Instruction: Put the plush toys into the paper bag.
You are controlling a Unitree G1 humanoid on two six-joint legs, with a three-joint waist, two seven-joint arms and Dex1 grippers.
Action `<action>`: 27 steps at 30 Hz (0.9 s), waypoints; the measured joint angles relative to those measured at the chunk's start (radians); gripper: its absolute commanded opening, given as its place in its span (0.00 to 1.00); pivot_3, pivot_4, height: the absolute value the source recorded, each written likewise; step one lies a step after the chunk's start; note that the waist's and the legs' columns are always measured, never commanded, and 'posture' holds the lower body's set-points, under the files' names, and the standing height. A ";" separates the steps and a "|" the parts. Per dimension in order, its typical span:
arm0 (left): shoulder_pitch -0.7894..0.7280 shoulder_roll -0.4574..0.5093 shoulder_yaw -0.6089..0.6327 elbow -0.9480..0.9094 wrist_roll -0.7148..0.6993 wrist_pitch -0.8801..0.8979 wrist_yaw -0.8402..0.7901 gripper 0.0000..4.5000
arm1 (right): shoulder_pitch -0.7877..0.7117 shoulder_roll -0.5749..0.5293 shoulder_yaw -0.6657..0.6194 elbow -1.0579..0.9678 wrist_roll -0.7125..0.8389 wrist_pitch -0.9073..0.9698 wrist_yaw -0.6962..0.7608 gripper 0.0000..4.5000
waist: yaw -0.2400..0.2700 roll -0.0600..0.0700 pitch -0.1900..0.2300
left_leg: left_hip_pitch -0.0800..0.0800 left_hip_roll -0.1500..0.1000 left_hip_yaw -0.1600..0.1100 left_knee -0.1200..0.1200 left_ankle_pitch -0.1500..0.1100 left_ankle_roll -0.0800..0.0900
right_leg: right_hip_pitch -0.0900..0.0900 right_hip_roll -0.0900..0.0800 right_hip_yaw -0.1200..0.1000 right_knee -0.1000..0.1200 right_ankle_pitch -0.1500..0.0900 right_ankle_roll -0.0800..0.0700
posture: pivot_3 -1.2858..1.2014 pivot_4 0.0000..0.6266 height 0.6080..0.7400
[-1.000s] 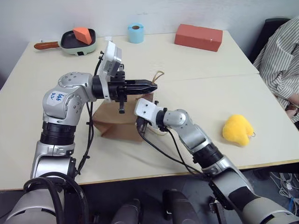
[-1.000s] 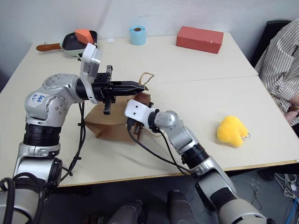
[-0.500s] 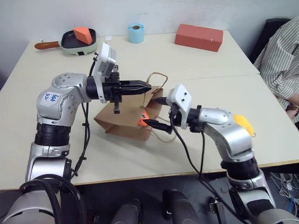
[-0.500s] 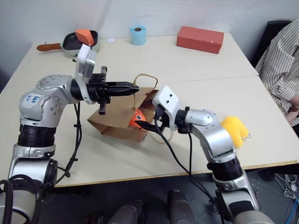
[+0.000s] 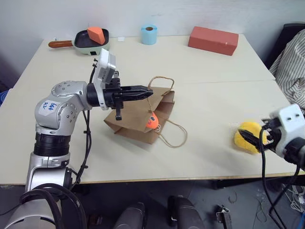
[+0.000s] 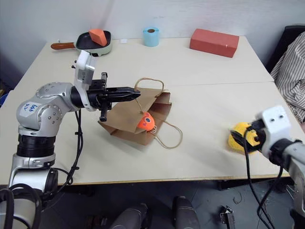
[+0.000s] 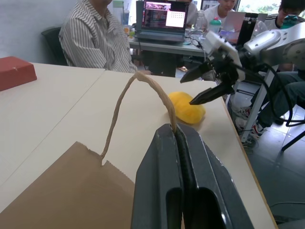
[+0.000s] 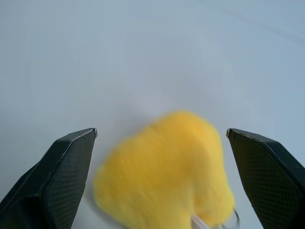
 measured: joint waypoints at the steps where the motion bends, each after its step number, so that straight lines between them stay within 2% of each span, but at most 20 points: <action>1: 0.002 0.000 0.001 0.000 0.000 0.001 0.004 0.00 | 0.008 0.012 0.000 0.022 -0.002 -0.003 -0.010 0.99 | -0.003 0.000 0.000 | 0.000 0.000 0.001 0.000 0.000 0.000 | 0.000 0.000 0.001 0.000 0.000 0.000 | 0.52 0.24 1.00; 3: 0.003 0.000 0.001 0.000 -0.001 0.003 0.007 0.00 | 0.000 0.048 0.004 0.068 -0.001 -0.020 -0.032 0.99 | -0.007 0.000 0.000 | 0.002 0.001 0.002 -0.001 0.000 0.000 | 0.000 0.001 0.002 0.000 0.000 0.000 | 0.52 0.24 1.00; 6: 0.003 0.001 0.001 -0.001 -0.001 0.003 0.009 0.00 | -0.026 0.099 0.024 0.136 0.008 -0.061 -0.059 0.87 | -0.004 0.000 0.000 | 0.002 0.001 0.002 -0.001 0.000 0.000 | 0.000 0.001 0.002 0.000 0.000 0.000 | 0.52 0.24 1.00; 16: 0.003 0.016 0.002 -0.001 -0.002 0.002 0.014 0.00 | -0.081 0.149 -0.026 0.167 0.192 -0.015 -0.046 0.12 | -0.005 0.000 0.000 | 0.002 0.001 0.002 0.000 0.000 0.000 | 0.000 0.001 0.002 -0.001 0.000 0.000 | 0.52 0.24 1.00; 18: 0.003 0.021 0.003 0.000 -0.002 0.003 0.014 0.00 | -0.122 0.162 -0.033 0.150 0.270 0.031 -0.036 0.01 | -0.009 0.000 0.000 | 0.002 0.001 0.002 -0.001 0.000 0.000 | 0.000 0.001 0.002 -0.001 0.000 0.000 | 0.52 0.24 1.00; 22: 0.001 0.026 0.006 0.000 -0.003 0.003 0.015 0.00 | -0.279 0.168 0.026 0.079 0.418 0.095 -0.025 0.01 | -0.013 0.000 0.000 | 0.002 0.001 0.002 -0.001 0.000 0.000 | 0.000 0.002 0.001 -0.001 0.000 0.000 | 0.52 0.24 1.00; 27: -0.010 0.027 0.007 -0.001 -0.005 0.004 0.016 0.00 | -0.461 0.182 0.340 0.065 0.424 0.072 -0.008 0.01 | -0.012 0.000 0.000 | 0.001 0.001 0.000 -0.001 0.000 0.000 | 0.000 0.002 0.001 -0.001 0.000 0.000 | 0.52 0.24 1.00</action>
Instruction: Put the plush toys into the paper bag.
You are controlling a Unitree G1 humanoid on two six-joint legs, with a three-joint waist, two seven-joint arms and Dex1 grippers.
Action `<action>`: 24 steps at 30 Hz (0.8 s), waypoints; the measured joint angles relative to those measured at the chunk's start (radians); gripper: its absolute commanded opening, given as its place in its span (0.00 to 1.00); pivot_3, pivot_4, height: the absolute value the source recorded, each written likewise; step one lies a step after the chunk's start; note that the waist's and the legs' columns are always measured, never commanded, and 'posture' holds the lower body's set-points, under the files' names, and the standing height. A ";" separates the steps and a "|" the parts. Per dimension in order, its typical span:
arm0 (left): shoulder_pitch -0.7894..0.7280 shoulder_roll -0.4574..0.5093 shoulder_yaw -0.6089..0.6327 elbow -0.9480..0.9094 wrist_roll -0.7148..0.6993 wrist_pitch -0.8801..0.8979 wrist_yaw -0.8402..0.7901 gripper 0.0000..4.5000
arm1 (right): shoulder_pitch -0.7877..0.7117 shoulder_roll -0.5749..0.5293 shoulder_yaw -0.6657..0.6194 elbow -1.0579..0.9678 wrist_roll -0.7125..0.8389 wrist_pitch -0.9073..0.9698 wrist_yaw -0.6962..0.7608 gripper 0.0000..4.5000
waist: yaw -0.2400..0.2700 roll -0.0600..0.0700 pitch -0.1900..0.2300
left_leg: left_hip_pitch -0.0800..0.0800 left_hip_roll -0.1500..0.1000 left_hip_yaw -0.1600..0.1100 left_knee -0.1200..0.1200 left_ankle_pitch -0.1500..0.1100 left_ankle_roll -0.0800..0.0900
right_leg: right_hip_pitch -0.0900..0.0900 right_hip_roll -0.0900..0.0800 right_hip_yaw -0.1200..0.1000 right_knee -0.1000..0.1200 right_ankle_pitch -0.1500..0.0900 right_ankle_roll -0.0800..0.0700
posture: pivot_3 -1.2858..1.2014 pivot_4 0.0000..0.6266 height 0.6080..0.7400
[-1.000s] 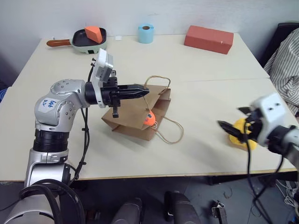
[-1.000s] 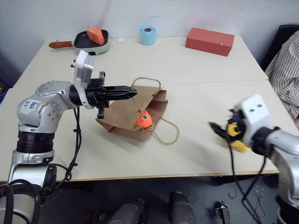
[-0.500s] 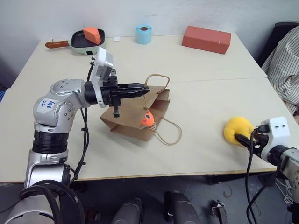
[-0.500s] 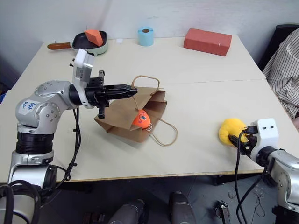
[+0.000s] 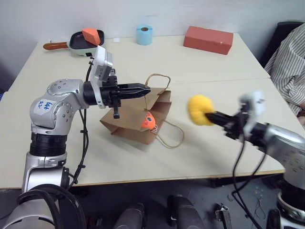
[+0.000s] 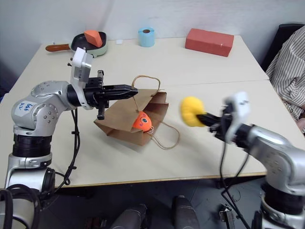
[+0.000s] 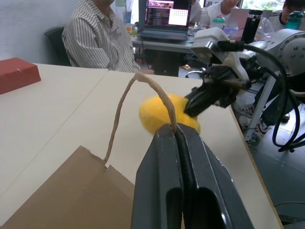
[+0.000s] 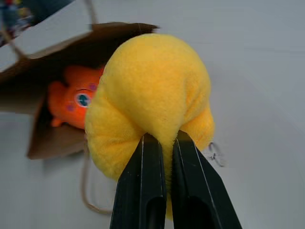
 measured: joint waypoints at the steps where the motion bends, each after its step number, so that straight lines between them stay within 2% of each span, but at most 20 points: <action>1: -0.001 0.001 0.000 0.000 -0.001 0.000 0.000 0.00 | -0.017 0.006 0.049 0.011 -0.014 -0.016 0.000 0.01 | 0.004 0.000 0.000 | 0.000 0.000 -0.001 0.000 0.000 0.000 | 0.000 0.000 -0.001 0.000 0.000 0.000 | 0.52 0.24 1.00; 5: -0.004 0.005 0.001 -0.008 -0.010 0.008 0.003 0.00 | -0.154 0.075 0.277 0.181 -0.159 -0.148 -0.002 0.01 | 0.004 0.000 0.000 | -0.001 -0.001 -0.001 0.001 0.000 0.000 | 0.000 -0.001 -0.001 0.000 0.000 0.000 | 0.52 0.24 1.00; 9: -0.004 0.008 0.001 -0.022 -0.014 0.017 0.004 0.00 | -0.273 0.191 0.359 0.354 -0.214 -0.233 0.005 0.01 | -0.008 0.000 0.000 | -0.001 -0.001 -0.002 0.001 0.000 0.000 | 0.000 -0.001 -0.003 0.001 0.000 0.000 | 0.52 0.24 1.00; 17: -0.002 0.011 0.000 -0.036 -0.016 0.025 0.003 0.00 | -0.388 0.366 0.366 0.601 -0.255 -0.298 -0.007 0.01 | -0.040 0.000 0.000 | -0.001 0.000 -0.004 0.000 0.000 0.000 | 0.000 -0.001 -0.006 0.002 0.000 0.000 | 0.52 0.24 1.00; 24: -0.002 0.009 -0.003 -0.041 -0.018 0.031 0.005 0.00 | -0.451 0.488 0.293 0.746 -0.264 -0.332 -0.077 0.01 | -0.053 0.000 0.000 | -0.001 0.000 -0.004 0.001 0.000 0.000 | -0.001 -0.001 -0.007 0.003 0.000 0.000 | 0.52 0.24 1.00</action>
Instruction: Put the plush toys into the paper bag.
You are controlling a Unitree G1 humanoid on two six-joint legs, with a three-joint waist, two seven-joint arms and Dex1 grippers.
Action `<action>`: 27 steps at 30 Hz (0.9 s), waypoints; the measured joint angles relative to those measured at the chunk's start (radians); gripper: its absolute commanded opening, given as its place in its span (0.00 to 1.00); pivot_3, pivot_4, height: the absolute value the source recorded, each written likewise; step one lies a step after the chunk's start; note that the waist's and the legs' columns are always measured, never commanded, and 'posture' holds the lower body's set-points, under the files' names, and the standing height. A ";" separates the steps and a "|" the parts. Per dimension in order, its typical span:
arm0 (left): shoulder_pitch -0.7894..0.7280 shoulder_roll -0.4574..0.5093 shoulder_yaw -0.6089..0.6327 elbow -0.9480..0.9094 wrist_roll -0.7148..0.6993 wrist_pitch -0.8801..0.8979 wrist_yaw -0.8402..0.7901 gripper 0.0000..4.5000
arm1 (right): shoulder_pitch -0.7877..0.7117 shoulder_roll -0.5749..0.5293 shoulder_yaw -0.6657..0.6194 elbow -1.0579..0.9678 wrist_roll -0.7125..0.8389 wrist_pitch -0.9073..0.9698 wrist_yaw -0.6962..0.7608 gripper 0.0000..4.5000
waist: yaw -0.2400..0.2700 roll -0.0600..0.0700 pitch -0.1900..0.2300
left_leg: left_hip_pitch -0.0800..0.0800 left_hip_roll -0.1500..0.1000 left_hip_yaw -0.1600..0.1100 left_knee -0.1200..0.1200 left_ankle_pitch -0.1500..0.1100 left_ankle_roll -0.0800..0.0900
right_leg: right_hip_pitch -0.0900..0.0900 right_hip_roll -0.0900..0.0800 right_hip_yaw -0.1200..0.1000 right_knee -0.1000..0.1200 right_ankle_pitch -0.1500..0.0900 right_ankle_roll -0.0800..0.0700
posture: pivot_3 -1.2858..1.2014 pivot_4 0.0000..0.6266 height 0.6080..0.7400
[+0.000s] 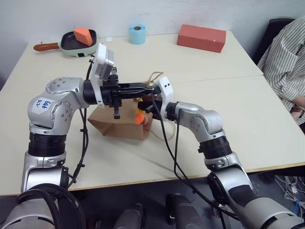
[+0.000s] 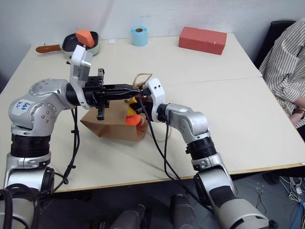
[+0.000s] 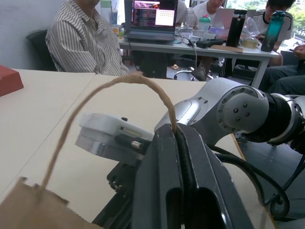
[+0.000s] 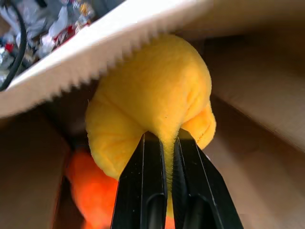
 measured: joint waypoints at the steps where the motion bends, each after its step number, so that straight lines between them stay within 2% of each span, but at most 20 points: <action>1: 0.000 0.000 0.000 0.000 -0.001 0.004 0.000 0.00 | -0.004 0.017 -0.015 0.024 -0.003 -0.012 -0.012 0.01 | 0.000 0.000 0.000 | 0.000 0.000 0.000 0.000 0.000 0.000 | 0.000 0.000 0.000 0.000 0.000 0.000 | 0.52 0.24 1.00; 4: 0.000 0.000 0.000 0.000 -0.001 0.006 0.002 0.00 | -0.024 0.051 -0.025 0.104 -0.033 -0.068 -0.036 0.01 | -0.003 0.000 0.000 | 0.000 0.000 0.000 0.000 0.000 0.000 | 0.000 0.000 0.000 0.000 0.000 0.000 | 0.52 0.24 1.00; 5: 0.000 -0.001 0.000 0.000 -0.001 0.006 0.002 0.00 | -0.030 0.056 -0.017 0.131 -0.057 -0.099 -0.044 0.06 | -0.005 0.000 0.000 | 0.000 0.000 0.000 0.000 0.000 0.000 | 0.000 0.000 0.000 0.000 0.000 0.000 | 0.52 0.24 1.00; 9: 0.000 -0.006 0.000 0.001 -0.001 0.006 0.005 0.00 | -0.032 0.067 0.015 0.196 -0.118 -0.185 -0.041 0.34 | -0.015 0.000 0.000 | 0.001 0.000 0.000 0.000 0.000 0.000 | 0.000 0.000 0.000 0.001 0.000 0.000 | 0.52 0.24 1.00; 12: 0.000 -0.009 0.000 0.003 -0.001 0.005 0.006 0.00 | -0.015 0.057 0.016 0.159 -0.119 -0.174 -0.008 0.55 | -0.021 0.000 0.000 | 0.001 0.000 -0.001 0.000 0.000 0.000 | 0.000 0.000 0.000 0.001 0.000 0.000 | 0.52 0.24 1.00; 16: -0.001 -0.009 0.001 0.019 0.002 -0.008 0.003 0.00 | 0.107 -0.057 0.054 -0.132 -0.056 -0.017 0.086 0.84 | -0.016 0.000 0.000 | 0.000 0.000 -0.002 0.000 0.000 0.000 | 0.000 0.000 0.000 0.000 0.000 0.000 | 0.52 0.24 1.00; 18: -0.001 -0.010 0.001 0.025 0.002 -0.012 0.002 0.00 | 0.157 -0.118 0.064 -0.260 -0.029 0.047 0.118 0.84 | -0.013 0.000 0.000 | 0.000 0.000 -0.002 0.000 0.000 0.000 | 0.000 0.000 0.000 0.000 0.000 0.000 | 0.52 0.24 1.00; 21: -0.003 -0.018 -0.002 0.045 0.004 -0.022 0.004 0.00 | 0.269 -0.293 0.039 -0.474 0.030 0.147 0.173 0.84 | 0.007 0.000 0.000 | -0.001 0.000 -0.002 -0.001 0.000 0.000 | 0.000 0.000 0.000 -0.001 0.000 0.000 | 0.52 0.24 1.00; 24: -0.003 -0.020 -0.003 0.050 0.005 -0.028 0.002 0.00 | 0.352 -0.365 -0.065 -0.540 0.066 0.228 0.155 0.84 | 0.014 0.000 0.000 | -0.001 -0.001 -0.001 -0.001 0.000 0.000 | 0.001 -0.001 0.002 -0.002 0.000 0.000 | 0.52 0.24 1.00; 27: -0.004 -0.022 -0.005 0.051 0.005 -0.030 -0.001 0.00 | 0.421 -0.386 -0.149 -0.598 0.105 0.300 0.117 0.84 | 0.016 0.000 0.000 | -0.001 0.000 0.000 -0.002 0.000 0.000 | 0.001 0.000 0.002 -0.002 0.000 0.000 | 0.52 0.24 1.00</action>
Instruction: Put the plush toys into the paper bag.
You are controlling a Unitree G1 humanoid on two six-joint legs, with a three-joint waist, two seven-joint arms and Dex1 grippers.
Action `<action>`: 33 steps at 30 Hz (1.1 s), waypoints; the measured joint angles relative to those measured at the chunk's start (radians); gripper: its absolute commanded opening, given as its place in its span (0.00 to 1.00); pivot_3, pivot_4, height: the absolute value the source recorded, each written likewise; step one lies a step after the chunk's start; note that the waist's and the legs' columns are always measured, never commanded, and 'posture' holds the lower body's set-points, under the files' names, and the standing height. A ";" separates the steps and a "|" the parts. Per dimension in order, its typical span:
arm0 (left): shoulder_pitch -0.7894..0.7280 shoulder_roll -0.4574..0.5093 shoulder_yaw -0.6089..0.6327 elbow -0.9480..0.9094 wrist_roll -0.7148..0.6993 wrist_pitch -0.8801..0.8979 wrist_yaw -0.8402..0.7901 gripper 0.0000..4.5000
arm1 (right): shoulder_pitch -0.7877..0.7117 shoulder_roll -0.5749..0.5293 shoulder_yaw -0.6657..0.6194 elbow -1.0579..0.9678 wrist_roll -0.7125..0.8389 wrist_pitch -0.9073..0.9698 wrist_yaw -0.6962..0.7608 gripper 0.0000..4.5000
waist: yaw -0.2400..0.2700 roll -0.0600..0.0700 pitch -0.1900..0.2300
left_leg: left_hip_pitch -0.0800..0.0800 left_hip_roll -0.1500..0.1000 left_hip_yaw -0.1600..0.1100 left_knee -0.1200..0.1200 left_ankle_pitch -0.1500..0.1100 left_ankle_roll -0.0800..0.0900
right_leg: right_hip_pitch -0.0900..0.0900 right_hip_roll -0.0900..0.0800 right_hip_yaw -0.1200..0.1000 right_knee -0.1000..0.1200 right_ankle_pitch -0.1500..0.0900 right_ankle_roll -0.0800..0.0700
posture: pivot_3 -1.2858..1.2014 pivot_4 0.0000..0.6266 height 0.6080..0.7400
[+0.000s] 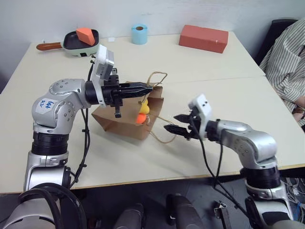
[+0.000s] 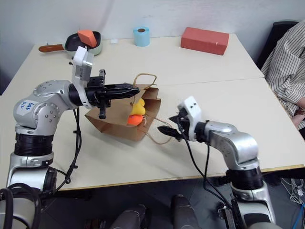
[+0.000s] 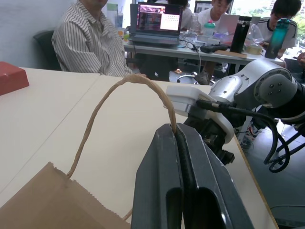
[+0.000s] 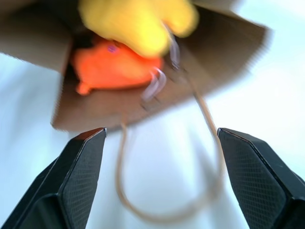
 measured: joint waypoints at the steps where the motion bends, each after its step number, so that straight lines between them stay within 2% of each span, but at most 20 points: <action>1: 0.000 -0.002 -0.001 0.000 0.000 -0.001 -0.001 0.00 | 0.033 0.005 -0.038 -0.025 0.021 0.034 -0.020 0.84 | 0.001 0.000 0.000 | 0.000 0.000 0.000 0.000 0.000 0.000 | 0.000 0.000 0.000 0.000 0.000 0.000 | 0.52 0.24 1.00; 5: -0.001 -0.002 -0.002 0.004 0.002 -0.006 -0.006 0.00 | 0.091 0.106 -0.139 -0.037 0.079 0.134 -0.114 0.84 | -0.005 0.000 0.000 | 0.001 0.000 0.002 0.000 0.000 0.000 | 0.000 0.000 0.002 0.001 0.000 0.000 | 0.52 0.24 1.00; 9: -0.008 -0.006 -0.008 0.017 0.003 -0.013 -0.009 0.00 | 0.075 0.222 -0.144 0.043 0.080 0.132 -0.196 0.84 | -0.004 0.000 0.000 | 0.001 0.000 0.002 0.000 0.000 0.000 | 0.000 0.001 0.002 0.001 0.000 0.000 | 0.52 0.24 1.00; 10: -0.008 -0.006 -0.008 0.026 0.004 -0.016 -0.010 0.00 | 0.066 0.252 -0.146 0.065 0.081 0.121 -0.209 0.81 | -0.005 0.000 0.000 | 0.002 0.000 0.002 0.000 0.000 0.000 | 0.000 0.001 0.002 0.002 0.000 0.000 | 0.52 0.24 1.00; 13: -0.013 -0.007 -0.010 0.035 0.006 -0.017 -0.014 0.00 | 0.038 0.313 -0.153 0.128 0.080 0.096 -0.240 0.65 | -0.005 0.000 0.000 | 0.002 0.000 0.002 0.000 0.000 0.000 | 0.000 0.001 0.002 0.002 0.000 0.000 | 0.52 0.24 1.00; 17: -0.036 -0.005 -0.011 0.037 0.008 -0.023 -0.019 0.00 | 0.033 0.316 -0.147 0.158 0.081 0.066 -0.253 0.33 | -0.006 0.000 0.000 | 0.002 0.000 0.002 -0.001 0.000 0.000 | 0.000 0.001 0.001 0.002 0.000 0.000 | 0.52 0.24 1.00; 21: -0.037 -0.004 -0.011 0.041 0.018 -0.030 -0.023 0.00 | 0.029 0.292 -0.195 0.107 0.165 0.118 -0.249 0.01 | -0.005 0.000 0.000 | 0.002 0.000 0.001 -0.001 0.000 0.000 | 0.000 0.001 0.001 0.002 0.000 0.000 | 0.52 0.24 1.00; 27: -0.037 -0.008 -0.002 0.052 0.030 -0.055 -0.012 0.00 | -0.059 0.148 -0.339 -0.023 0.370 0.268 -0.245 0.00 | -0.001 0.000 0.000 | 0.001 -0.001 0.001 0.000 0.000 0.000 | 0.000 0.000 0.001 0.001 0.000 0.000 | 0.52 0.24 1.00; 33: -0.088 -0.066 0.051 0.103 -0.001 -0.043 0.052 0.00 | -0.264 0.045 -0.486 0.009 0.647 0.364 -0.301 0.00 | -0.002 0.000 0.000 | 0.001 0.000 0.001 0.000 0.000 0.000 | 0.000 0.000 0.001 0.000 0.000 0.000 | 0.52 0.24 1.00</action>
